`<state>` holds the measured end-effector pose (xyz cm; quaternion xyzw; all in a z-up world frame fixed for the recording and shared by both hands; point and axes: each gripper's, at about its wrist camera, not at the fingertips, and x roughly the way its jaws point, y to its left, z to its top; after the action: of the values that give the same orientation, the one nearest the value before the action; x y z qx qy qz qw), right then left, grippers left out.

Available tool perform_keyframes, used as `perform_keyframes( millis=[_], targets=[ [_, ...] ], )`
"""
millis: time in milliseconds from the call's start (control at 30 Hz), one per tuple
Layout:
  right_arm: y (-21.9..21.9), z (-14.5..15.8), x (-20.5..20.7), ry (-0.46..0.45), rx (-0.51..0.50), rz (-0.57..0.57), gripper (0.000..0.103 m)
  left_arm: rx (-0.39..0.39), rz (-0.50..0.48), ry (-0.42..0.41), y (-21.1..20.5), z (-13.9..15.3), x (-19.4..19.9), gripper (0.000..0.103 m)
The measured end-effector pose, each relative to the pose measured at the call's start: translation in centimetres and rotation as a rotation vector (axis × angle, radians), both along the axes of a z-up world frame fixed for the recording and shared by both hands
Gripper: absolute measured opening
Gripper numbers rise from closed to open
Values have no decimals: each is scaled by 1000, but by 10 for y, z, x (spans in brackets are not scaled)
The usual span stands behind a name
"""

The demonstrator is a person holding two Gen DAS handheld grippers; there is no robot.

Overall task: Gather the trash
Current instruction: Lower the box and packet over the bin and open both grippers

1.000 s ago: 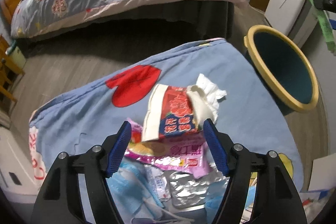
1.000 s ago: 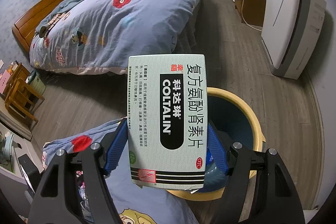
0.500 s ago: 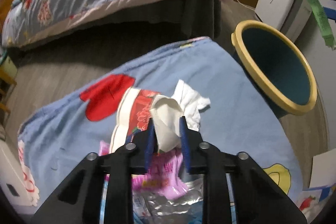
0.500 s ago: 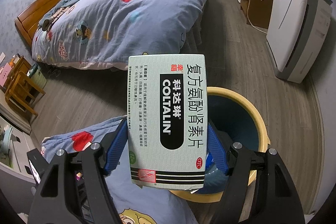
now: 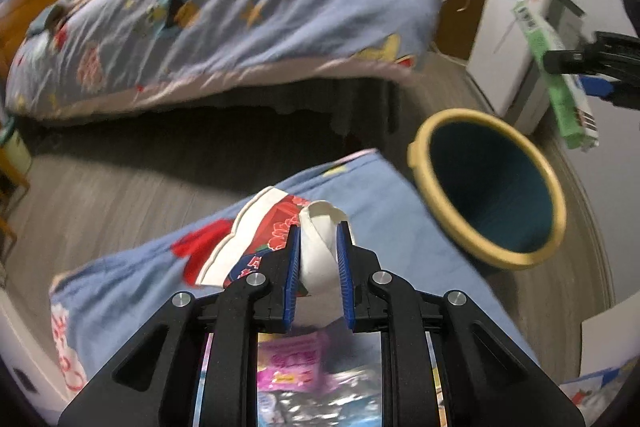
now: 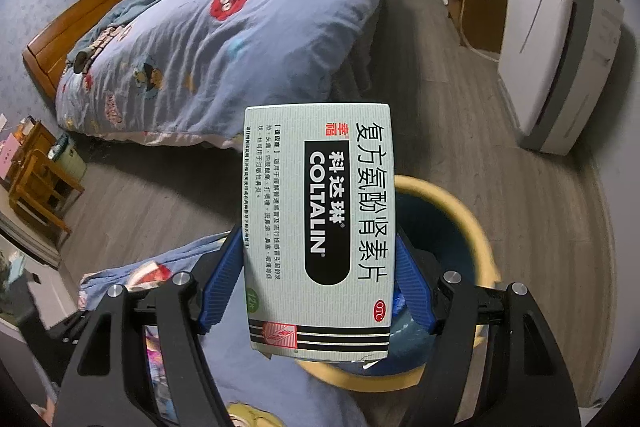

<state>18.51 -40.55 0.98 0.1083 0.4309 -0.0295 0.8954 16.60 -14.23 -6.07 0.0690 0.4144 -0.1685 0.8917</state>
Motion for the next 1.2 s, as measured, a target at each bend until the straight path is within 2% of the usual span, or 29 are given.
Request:
perform_keyframes(
  millis=[233, 433, 600, 700, 767, 833, 900, 1000, 1067, 1200],
  targets=[
    [-32, -7, -2, 49, -50, -41, 70, -47, -109, -2, -55, 14, 1, 19],
    [-47, -26, 2, 114, -38, -66, 70, -57, -216, 21, -113, 9, 9, 19],
    [-56, -30, 4, 117, 9, -99, 71, -49, -273, 13, -146, 1, 17, 19],
    [-61, -30, 3, 106, 34, -115, 82, -33, -284, -8, -159, 1, 20, 22],
    [-64, -28, 3, 98, 40, -130, 86, -33, -289, -8, -162, 1, 22, 23],
    [-68, -26, 3, 89, 46, -145, 92, -43, -286, -3, -158, 2, 22, 32],
    [-70, -24, 2, 80, 54, -156, 95, -61, -276, -9, -154, 4, 19, 61],
    [-71, -21, 1, 72, 62, -166, 97, -84, -245, -14, -145, 8, 17, 84],
    [-69, -19, 0, 68, 59, -168, 97, -95, -213, -6, -138, 9, 16, 94],
    [-66, -14, -2, 59, 57, -177, 97, -99, -162, -11, -122, 14, 13, 95]
  ],
)
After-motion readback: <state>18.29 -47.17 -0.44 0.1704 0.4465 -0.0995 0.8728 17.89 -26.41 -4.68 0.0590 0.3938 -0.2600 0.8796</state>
